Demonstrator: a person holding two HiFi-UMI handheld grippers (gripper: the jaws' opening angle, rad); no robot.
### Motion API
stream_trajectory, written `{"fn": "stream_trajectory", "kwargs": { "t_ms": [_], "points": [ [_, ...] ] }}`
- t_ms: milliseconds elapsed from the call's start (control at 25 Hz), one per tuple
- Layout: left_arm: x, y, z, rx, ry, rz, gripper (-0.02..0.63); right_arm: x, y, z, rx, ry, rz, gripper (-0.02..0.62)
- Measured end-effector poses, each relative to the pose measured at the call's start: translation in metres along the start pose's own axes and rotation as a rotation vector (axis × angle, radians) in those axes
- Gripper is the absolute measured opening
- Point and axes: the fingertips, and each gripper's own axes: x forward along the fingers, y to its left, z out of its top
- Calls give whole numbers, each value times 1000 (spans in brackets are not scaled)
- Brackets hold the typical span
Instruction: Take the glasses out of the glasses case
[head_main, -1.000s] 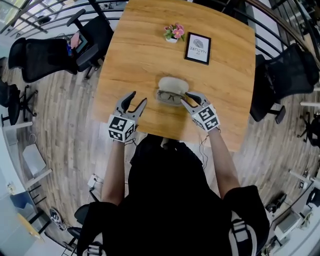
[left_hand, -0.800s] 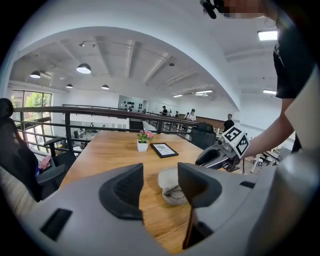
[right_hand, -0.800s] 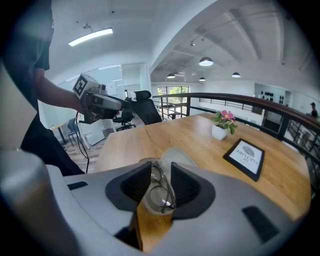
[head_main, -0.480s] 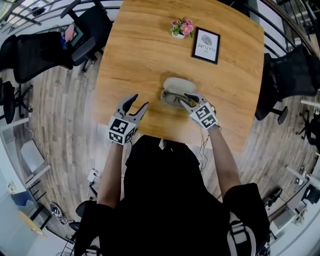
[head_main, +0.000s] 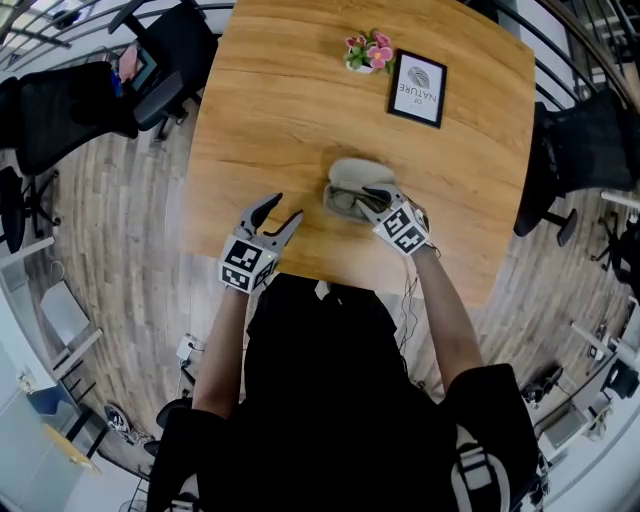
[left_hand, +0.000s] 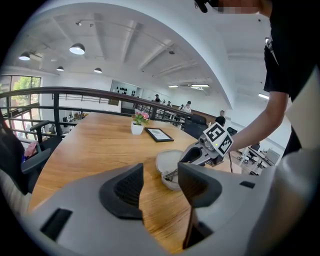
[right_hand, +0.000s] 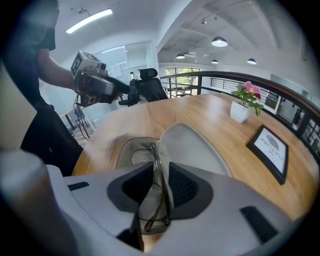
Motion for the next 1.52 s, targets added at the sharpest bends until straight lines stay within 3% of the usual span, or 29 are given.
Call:
{"fn": "stream_trajectory", "kwargs": {
  "t_ms": [840,1520],
  "points": [
    [9,9,7,0,13,-33,218,16,9,-7,-104,95,50,26],
    [-2,-29,13,-21,-29,59,218,-12,1,14,-164,17,65,25]
  ]
}}
